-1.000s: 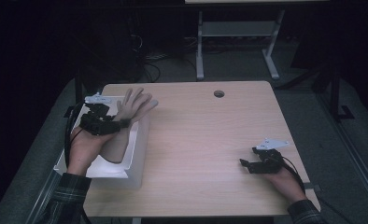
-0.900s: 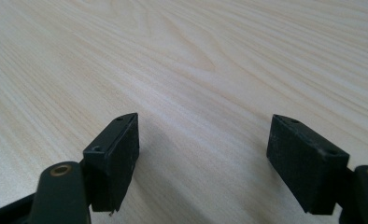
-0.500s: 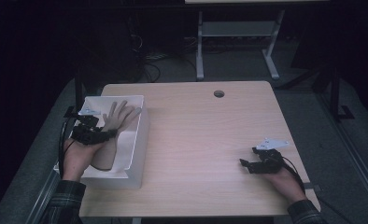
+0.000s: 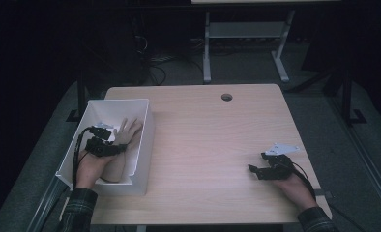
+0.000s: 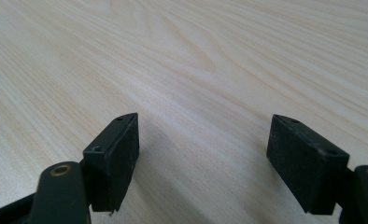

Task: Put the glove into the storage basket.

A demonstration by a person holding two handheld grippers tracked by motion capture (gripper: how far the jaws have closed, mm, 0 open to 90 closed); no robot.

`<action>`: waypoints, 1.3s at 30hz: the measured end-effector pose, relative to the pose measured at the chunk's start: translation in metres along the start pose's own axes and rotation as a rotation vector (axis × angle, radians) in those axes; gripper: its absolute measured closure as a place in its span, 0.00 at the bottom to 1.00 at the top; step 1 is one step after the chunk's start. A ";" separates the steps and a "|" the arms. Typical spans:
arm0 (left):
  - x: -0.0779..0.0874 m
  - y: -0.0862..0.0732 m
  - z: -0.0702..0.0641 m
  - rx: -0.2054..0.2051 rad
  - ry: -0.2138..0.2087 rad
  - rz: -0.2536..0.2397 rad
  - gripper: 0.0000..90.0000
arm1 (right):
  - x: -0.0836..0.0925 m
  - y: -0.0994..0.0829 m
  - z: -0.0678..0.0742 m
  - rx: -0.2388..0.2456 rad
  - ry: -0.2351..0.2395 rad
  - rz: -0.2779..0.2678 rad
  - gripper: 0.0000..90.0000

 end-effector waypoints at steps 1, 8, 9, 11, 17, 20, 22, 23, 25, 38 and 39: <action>-0.003 -0.001 0.000 0.000 0.000 0.010 0.65 | 0.000 0.000 0.000 0.000 0.000 0.000 0.28; -0.008 -0.004 -0.001 -0.032 0.015 0.036 0.40 | 0.000 0.000 0.000 0.000 0.000 0.000 0.28; -0.006 -0.003 0.000 -0.028 0.015 0.026 0.37 | 0.000 0.000 0.000 0.000 0.000 0.000 0.28; 0.001 0.001 -0.002 -0.019 0.002 0.008 0.33 | 0.000 0.000 0.000 0.000 -0.001 0.000 0.28; 0.028 0.025 -0.004 -0.023 -0.001 -0.064 0.27 | 0.000 0.000 0.000 0.001 -0.001 0.000 0.28; 0.042 0.039 -0.010 -0.020 -0.016 -0.102 0.26 | 0.000 0.000 0.000 0.001 0.000 0.000 0.28; 0.050 0.048 -0.016 -0.030 -0.029 -0.118 0.25 | 0.000 0.000 0.000 0.001 0.000 0.000 0.28; 0.053 0.053 -0.020 -0.029 -0.036 -0.131 0.25 | 0.000 0.000 0.000 0.000 0.000 0.000 0.28; 0.059 0.061 -0.028 -0.047 -0.055 -0.142 0.25 | 0.000 0.000 0.000 0.000 0.001 0.000 0.28; 0.072 0.112 -0.109 -0.148 -0.207 -0.233 0.25 | 0.000 0.000 0.000 0.000 0.000 -0.001 0.28; 0.072 0.115 -0.115 -0.153 -0.212 -0.236 0.25 | 0.000 0.000 0.000 0.000 0.000 0.000 0.28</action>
Point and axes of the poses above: each handheld gripper's, and its own axes: x roughly backward along the jaws, y roughly out of its top, z roughly to its left, the point moved 10 cm from there along -x, roughly forward along the jaws, and after that the axes turned 5 degrees about -x, right-handed, at the moved point
